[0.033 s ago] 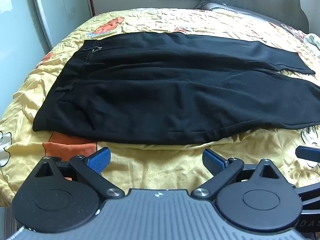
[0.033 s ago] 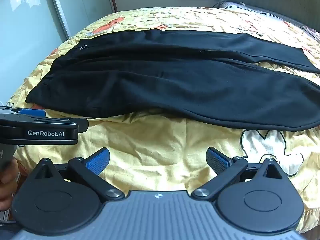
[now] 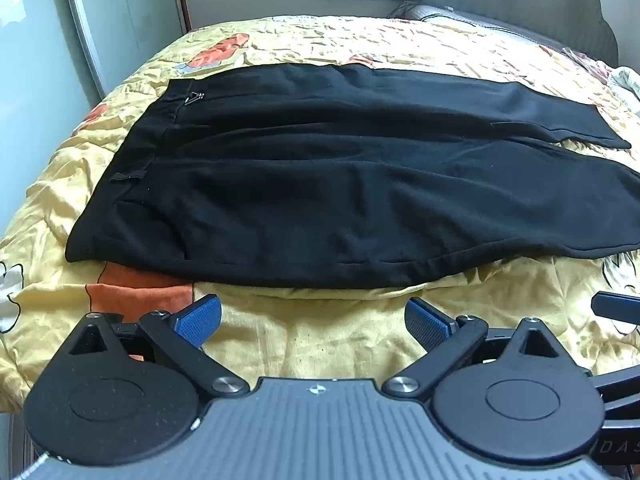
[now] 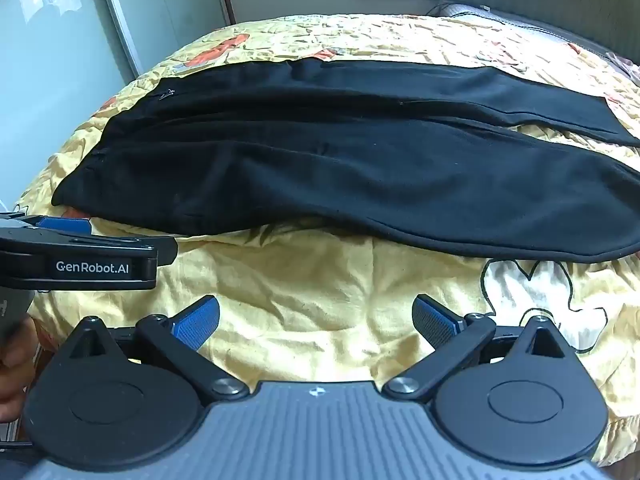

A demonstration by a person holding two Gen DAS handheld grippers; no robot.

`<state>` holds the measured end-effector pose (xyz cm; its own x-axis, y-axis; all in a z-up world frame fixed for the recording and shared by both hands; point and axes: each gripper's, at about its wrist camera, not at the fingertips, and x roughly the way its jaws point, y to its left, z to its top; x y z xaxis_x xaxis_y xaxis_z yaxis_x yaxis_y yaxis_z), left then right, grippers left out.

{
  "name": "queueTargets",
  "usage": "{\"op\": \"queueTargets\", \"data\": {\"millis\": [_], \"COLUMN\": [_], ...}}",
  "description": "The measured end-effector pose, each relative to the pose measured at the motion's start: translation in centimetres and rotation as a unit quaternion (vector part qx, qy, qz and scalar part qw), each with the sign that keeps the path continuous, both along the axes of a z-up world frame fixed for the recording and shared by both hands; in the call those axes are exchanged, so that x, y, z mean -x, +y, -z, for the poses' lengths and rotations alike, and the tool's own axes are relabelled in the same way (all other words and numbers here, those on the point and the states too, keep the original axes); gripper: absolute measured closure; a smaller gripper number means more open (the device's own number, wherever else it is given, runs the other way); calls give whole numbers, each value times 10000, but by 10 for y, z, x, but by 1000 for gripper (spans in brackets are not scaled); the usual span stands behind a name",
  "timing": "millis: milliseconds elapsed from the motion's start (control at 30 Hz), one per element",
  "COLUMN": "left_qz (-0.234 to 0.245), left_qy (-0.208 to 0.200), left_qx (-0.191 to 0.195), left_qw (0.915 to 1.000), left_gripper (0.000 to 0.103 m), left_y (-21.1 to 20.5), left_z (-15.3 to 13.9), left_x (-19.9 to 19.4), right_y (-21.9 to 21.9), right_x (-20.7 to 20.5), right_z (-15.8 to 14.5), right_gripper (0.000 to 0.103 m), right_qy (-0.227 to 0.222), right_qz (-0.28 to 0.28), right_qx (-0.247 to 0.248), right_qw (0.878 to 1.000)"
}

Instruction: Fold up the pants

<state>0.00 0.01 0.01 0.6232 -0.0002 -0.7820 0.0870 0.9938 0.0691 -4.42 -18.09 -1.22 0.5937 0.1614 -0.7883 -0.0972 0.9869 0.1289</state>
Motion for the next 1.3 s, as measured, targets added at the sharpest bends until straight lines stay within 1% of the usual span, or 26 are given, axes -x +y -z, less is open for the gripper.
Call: {"op": "queueTargets", "data": {"millis": [200, 633, 833, 1133, 1300], "left_qz": [-73, -121, -122, 38, 13], "left_qy": [90, 180, 170, 33, 38], "left_qx": [84, 66, 71, 145, 129], "left_qw": [9999, 9997, 9998, 9999, 9999], "left_gripper": [3, 3, 3, 4, 4], "left_y": [7, 7, 6, 2, 3], "left_z": [3, 7, 8, 6, 6], "left_x": [-3, -4, -4, 2, 1], "right_y": [1, 0, 0, 0, -1], "right_x": [1, -1, -2, -5, -7], "right_z": [1, 3, 5, 8, 11], "right_gripper": [0, 0, 0, 0, 0], "right_qy": [13, 31, 27, 81, 95], "right_qz": [7, -2, 29, 88, 139], "right_qx": [-28, -50, -43, 20, 39], "right_qw": [10000, 10000, 10000, 9999, 9999]}}
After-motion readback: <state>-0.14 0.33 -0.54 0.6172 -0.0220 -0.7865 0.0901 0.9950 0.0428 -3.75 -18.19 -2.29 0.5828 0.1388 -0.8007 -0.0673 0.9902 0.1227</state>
